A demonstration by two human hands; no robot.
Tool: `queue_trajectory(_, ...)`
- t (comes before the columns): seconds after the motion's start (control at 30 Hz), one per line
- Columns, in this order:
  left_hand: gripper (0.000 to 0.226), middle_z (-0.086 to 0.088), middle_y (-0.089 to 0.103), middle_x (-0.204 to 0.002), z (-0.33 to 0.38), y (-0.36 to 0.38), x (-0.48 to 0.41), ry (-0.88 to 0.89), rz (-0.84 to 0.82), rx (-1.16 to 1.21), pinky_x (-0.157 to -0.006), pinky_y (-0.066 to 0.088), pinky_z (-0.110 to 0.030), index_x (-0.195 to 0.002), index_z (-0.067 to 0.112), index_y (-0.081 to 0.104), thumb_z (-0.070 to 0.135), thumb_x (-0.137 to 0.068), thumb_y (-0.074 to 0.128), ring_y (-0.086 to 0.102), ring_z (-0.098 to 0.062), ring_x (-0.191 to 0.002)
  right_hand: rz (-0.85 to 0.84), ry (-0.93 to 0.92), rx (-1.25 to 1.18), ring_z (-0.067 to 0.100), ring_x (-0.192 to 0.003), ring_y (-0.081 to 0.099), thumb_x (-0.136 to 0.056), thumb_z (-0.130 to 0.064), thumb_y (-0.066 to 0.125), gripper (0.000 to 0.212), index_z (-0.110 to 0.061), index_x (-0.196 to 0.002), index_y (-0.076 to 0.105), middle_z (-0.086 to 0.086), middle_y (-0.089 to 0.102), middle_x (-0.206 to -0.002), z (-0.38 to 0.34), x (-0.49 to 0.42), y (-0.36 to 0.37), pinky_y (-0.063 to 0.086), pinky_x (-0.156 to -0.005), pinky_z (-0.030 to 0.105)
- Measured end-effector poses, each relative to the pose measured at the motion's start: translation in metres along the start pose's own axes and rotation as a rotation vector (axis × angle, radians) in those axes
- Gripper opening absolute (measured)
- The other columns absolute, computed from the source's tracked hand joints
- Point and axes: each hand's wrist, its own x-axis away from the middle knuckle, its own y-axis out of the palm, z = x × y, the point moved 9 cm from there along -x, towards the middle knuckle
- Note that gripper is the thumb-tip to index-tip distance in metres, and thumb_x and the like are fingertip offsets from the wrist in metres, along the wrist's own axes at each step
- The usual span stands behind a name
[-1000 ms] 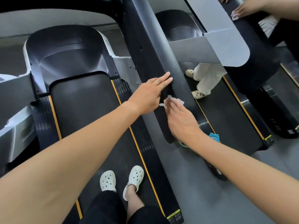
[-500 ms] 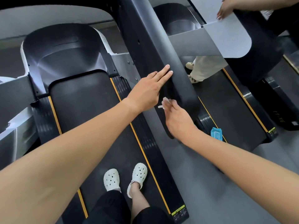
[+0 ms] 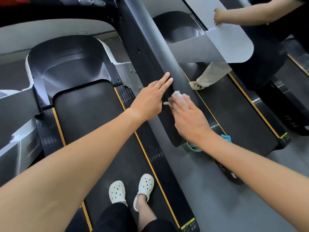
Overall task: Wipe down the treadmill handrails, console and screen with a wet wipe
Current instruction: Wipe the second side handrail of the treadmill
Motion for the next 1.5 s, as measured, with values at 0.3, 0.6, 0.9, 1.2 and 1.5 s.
queue_trajectory(0.3, 0.078, 0.009, 0.004, -0.173, 0.006, 0.001, 0.001, -0.065, 0.015, 0.055, -0.112, 0.042, -0.043, -0.165, 0.021, 0.018, 0.0, -0.095, 0.045, 0.034, -0.025, -0.148, 0.049, -0.012, -0.208, 0.036, -0.158, -0.001, -0.098, -0.046, 0.052, 0.08, 0.0, -0.159, 0.027, 0.015, 0.013, -0.17, -0.001, 0.029, 0.019, 0.011, -0.127, 0.051)
queue_trajectory(0.6, 0.076, 0.01, 0.003, -0.173, 0.015, 0.004, 0.001, -0.147, 0.062, 0.086, -0.114, 0.04, -0.037, -0.164, 0.018, 0.019, -0.002, -0.095, 0.044, 0.033, -0.022, -0.148, 0.159, 0.28, -0.675, 0.028, -0.159, 0.0, -0.094, -0.061, 0.059, 0.099, -0.005, -0.163, 0.014, 0.013, 0.009, -0.171, 0.034, 0.036, 0.026, 0.017, -0.127, 0.049)
queue_trajectory(0.9, 0.059, -0.007, 0.013, -0.172, 0.027, 0.002, -0.004, -0.192, 0.06, 0.025, -0.122, 0.032, -0.043, -0.161, 0.007, 0.025, 0.025, -0.109, 0.044, 0.022, -0.028, -0.155, 0.16, 0.429, -0.959, 0.016, -0.159, -0.004, -0.1, -0.072, 0.034, 0.09, -0.015, -0.165, 0.01, 0.0, 0.004, -0.173, 0.05, 0.018, 0.029, 0.011, -0.129, 0.043)
queue_trajectory(1.2, 0.055, -0.008, 0.028, -0.168, 0.049, 0.001, 0.002, -0.022, 0.05, -0.069, -0.129, 0.018, -0.04, -0.158, 0.004, 0.033, 0.024, -0.109, 0.045, 0.013, -0.024, -0.159, 0.309, 0.556, -1.009, 0.026, -0.159, 0.002, -0.11, -0.043, 0.038, 0.068, -0.005, -0.162, 0.018, 0.008, 0.01, -0.172, 0.027, 0.049, 0.033, 0.017, -0.127, 0.052)
queue_trajectory(1.5, 0.052, -0.012, 0.03, -0.166, 0.047, 0.008, -0.002, -0.069, 0.079, -0.037, -0.128, 0.006, -0.028, -0.156, 0.001, 0.036, 0.025, -0.11, 0.043, 0.012, -0.026, -0.159, 0.125, 0.657, -1.262, 0.015, -0.152, 0.029, -0.105, -0.062, 0.028, 0.071, -0.022, -0.163, 0.017, -0.005, 0.027, -0.168, 0.072, 0.002, 0.048, 0.034, -0.12, 0.04)
